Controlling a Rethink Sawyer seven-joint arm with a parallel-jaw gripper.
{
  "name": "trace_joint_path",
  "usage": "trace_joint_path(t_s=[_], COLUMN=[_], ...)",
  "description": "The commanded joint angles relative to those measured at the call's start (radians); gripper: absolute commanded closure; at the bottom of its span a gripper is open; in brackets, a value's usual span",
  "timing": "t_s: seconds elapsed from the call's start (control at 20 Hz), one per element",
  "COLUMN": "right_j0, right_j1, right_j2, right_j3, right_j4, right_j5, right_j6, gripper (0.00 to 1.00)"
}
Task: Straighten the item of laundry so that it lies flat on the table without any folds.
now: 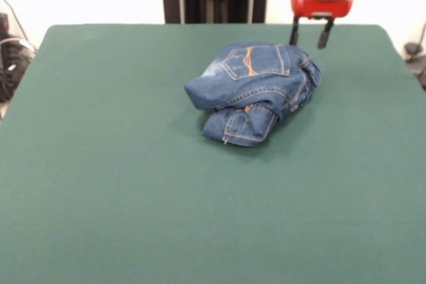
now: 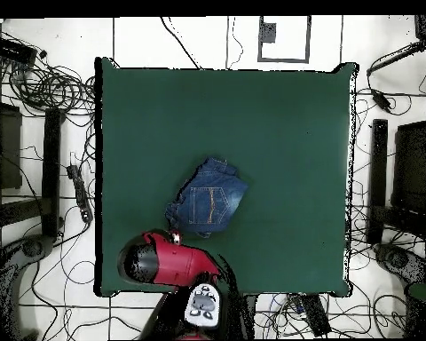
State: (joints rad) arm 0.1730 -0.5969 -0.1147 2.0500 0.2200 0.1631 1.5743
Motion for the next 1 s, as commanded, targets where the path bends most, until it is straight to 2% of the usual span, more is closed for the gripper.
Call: trace_joint_path(t_s=[0.05, 0.2, 0.5, 0.75, 1.0], right_j0=[0.064, 0.074, 0.012, 0.032, -0.001], right_j1=[-0.09, -0.097, -0.044, -0.023, 0.002], right_j2=[-0.024, -0.042, 0.002, -0.034, -0.01], right_j3=[-0.073, -0.081, -0.131, -0.198, -0.223], right_j4=[0.091, 0.09, 0.092, 0.091, 0.082], right_j5=[0.194, 0.204, 0.173, 0.19, 0.178], right_j6=[0.291, 0.289, 0.24, 0.25, 0.222], gripper=[0.0, 0.0, 0.0, 0.0, 0.0])
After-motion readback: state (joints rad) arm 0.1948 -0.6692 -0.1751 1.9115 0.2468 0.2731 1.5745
